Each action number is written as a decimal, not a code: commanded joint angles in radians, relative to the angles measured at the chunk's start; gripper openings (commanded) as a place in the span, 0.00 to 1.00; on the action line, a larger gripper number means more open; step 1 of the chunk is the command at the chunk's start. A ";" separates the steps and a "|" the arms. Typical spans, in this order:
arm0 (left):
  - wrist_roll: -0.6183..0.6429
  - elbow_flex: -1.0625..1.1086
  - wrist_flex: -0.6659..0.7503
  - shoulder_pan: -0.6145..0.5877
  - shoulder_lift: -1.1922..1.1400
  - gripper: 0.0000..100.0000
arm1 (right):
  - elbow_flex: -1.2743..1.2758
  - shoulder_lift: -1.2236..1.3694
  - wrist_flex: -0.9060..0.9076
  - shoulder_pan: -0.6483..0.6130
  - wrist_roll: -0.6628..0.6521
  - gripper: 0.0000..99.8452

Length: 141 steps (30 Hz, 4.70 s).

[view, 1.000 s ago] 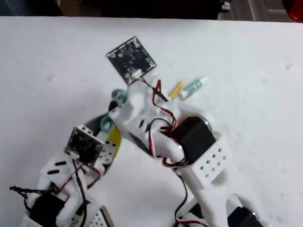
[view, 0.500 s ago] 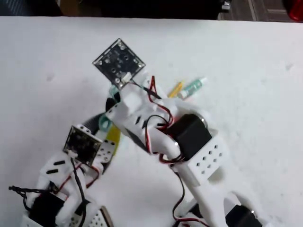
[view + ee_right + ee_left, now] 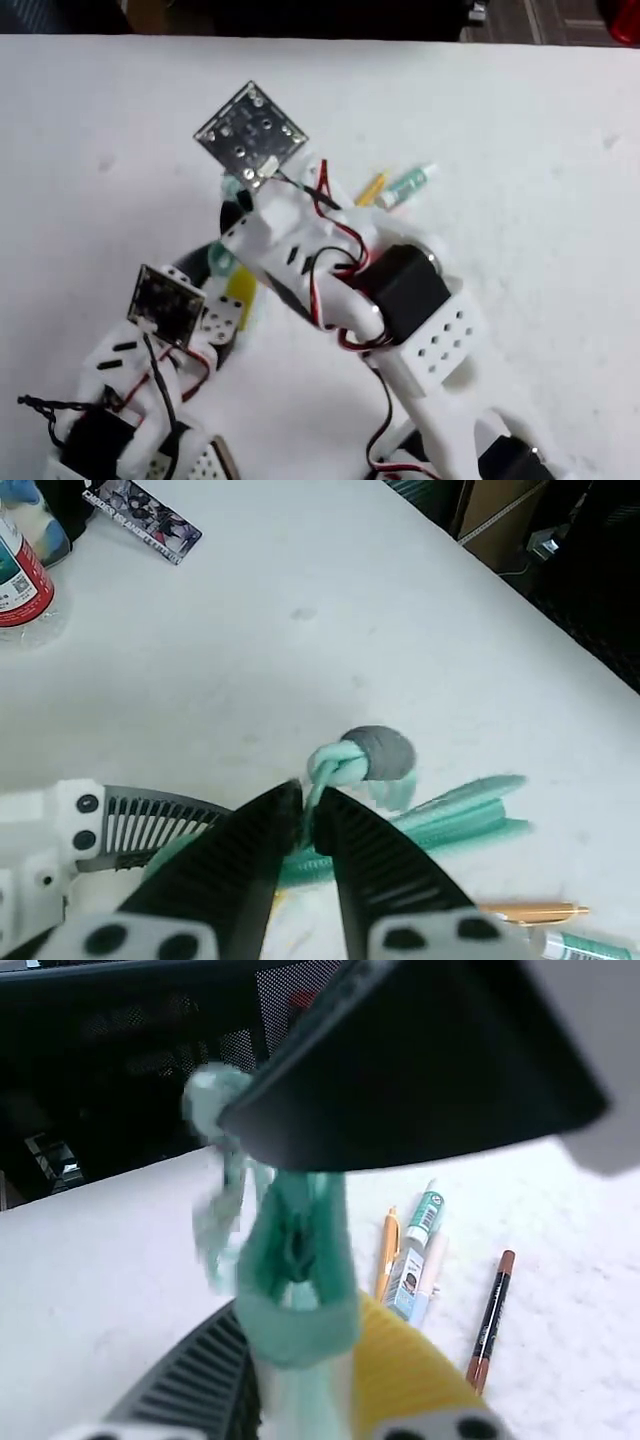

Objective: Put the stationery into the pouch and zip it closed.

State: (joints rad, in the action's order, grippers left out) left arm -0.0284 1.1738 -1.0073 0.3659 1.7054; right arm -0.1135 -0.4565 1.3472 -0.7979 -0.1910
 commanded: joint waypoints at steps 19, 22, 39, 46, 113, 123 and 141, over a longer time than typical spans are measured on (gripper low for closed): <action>-0.009 0.006 -0.044 0.005 -0.007 0.02 | -0.074 -0.053 0.019 0.001 0.127 0.24; -0.009 0.006 -0.044 0.005 -0.007 0.02 | -0.072 -0.050 0.025 -0.001 0.196 0.25; -0.115 0.075 -0.017 0.087 -0.007 0.02 | -0.196 0.237 0.338 -0.021 -0.109 0.12; -0.118 0.069 -0.048 0.088 -0.007 0.02 | -0.213 0.348 0.364 -0.001 -0.213 0.02; -0.118 0.135 0.023 0.042 -0.007 0.02 | -0.647 0.532 0.378 -0.013 -0.071 0.17; -0.120 0.132 0.023 0.041 -0.007 0.02 | -0.293 0.394 0.378 0.053 -0.106 0.21; -0.117 0.133 0.023 0.041 -0.007 0.02 | -0.474 0.130 0.377 0.217 -0.233 0.02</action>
State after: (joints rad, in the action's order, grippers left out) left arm -0.1435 1.2413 -0.9766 0.4135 1.7100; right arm -0.5401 -0.2232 1.7062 -0.6199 -0.4089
